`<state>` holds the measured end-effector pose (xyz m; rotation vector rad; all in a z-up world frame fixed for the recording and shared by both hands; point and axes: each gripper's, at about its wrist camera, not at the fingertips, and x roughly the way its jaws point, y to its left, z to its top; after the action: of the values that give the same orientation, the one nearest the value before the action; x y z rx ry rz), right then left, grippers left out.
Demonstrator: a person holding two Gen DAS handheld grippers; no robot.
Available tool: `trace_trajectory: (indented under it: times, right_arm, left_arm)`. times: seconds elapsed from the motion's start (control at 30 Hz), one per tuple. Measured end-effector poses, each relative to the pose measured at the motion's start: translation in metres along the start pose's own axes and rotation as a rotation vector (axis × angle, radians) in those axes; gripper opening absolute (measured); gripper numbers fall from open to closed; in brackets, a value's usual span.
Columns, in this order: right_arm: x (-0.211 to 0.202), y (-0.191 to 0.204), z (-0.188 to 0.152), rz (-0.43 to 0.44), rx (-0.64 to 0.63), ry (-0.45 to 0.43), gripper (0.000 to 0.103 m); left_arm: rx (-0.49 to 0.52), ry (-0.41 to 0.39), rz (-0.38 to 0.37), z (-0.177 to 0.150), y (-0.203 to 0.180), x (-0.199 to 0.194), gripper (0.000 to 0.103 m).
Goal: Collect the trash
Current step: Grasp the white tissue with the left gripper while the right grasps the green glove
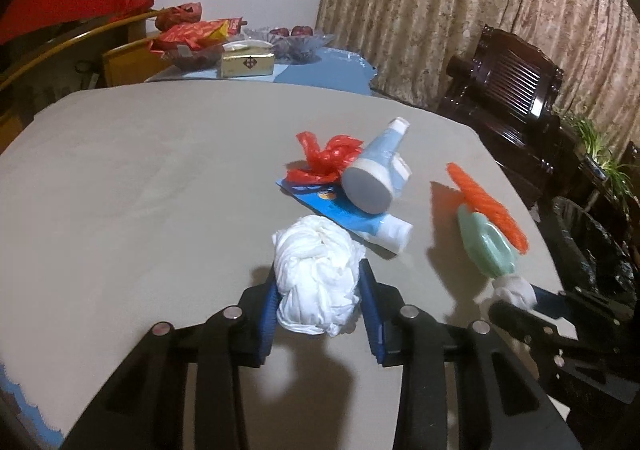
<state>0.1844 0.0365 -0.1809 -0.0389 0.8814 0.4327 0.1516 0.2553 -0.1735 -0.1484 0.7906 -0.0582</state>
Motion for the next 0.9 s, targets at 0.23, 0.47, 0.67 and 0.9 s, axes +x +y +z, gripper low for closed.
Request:
trace_trajectory:
  times: [0.23, 0.47, 0.67, 0.9]
  right_arm:
    - [-0.007, -0.008, -0.006, -0.019, -0.007, -0.001, 0.037]
    - [-0.011, -0.019, -0.015, -0.033, 0.005, 0.021, 0.056]
    - [-0.014, -0.029, -0.004, -0.050, 0.035, -0.019, 0.059]
    - [0.002, -0.045, 0.023, -0.096, 0.054, -0.040, 0.059]
  left_arm:
    - [0.020, 0.003, -0.032, -0.005, -0.019, -0.006, 0.037]
    - [0.032, 0.020, -0.031, -0.011, -0.030, 0.001, 0.037]
    - [0.036, 0.009, -0.021, -0.006, -0.035, 0.007, 0.037]
    - [0.044, -0.013, -0.014, 0.010, -0.040, 0.018, 0.037]
